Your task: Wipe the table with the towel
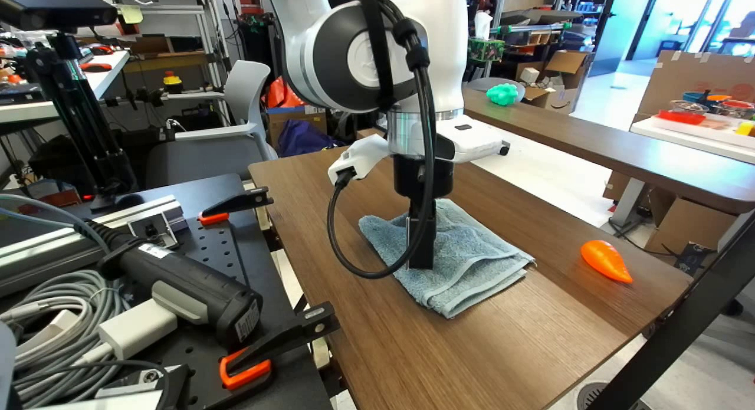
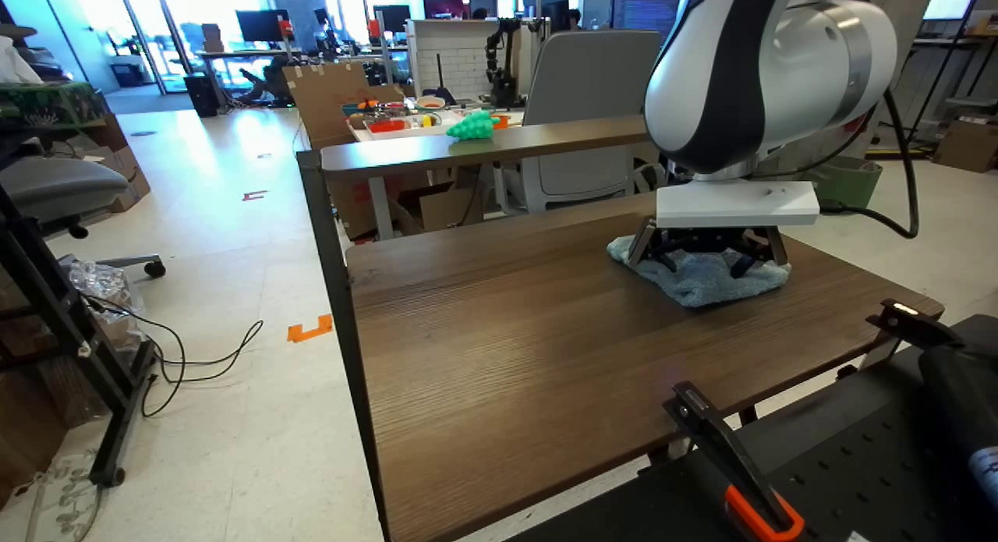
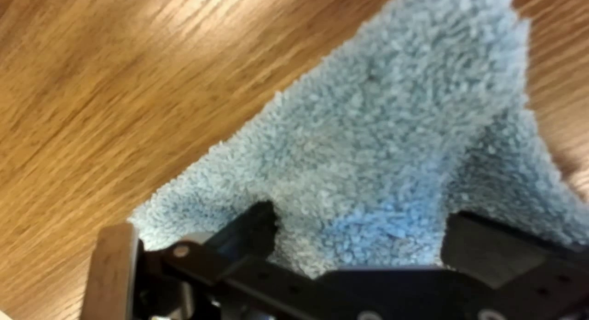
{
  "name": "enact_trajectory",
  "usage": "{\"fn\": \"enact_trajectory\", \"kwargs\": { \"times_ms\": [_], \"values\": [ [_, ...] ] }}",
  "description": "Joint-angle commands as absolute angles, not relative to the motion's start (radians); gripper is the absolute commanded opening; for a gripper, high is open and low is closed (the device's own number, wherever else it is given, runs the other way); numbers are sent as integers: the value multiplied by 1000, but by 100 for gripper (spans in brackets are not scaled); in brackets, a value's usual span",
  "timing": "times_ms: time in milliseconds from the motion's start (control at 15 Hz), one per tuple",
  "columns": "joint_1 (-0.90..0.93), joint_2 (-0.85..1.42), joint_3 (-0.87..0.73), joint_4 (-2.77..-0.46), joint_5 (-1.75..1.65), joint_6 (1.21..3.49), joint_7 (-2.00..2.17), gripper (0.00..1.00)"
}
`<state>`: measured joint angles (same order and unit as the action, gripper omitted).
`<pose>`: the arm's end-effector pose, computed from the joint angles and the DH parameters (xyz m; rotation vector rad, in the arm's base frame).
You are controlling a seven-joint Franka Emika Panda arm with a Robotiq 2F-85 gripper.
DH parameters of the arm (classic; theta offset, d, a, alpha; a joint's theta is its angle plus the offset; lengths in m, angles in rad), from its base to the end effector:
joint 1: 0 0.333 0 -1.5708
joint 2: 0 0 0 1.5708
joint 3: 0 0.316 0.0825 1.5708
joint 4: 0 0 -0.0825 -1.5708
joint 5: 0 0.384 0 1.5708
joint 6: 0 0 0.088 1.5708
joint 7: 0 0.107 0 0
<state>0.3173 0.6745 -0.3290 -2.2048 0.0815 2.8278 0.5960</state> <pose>0.5324 -0.0247 0.0875 2.8250 -0.9042 0.0616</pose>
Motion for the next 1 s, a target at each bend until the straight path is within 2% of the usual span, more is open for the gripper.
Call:
{"fn": "enact_trajectory", "kwargs": {
  "times_ms": [0,133,200,400,933],
  "values": [
    [336,482,-349,-2401,-5,2886,503,100],
    [321,479,-341,-2399,1,2887,492,100],
    [307,674,-322,-2202,68,2826,605,100],
    [320,604,-328,-2276,35,2862,560,100],
    [315,666,-310,-2206,38,2798,606,100]
  ]
}}
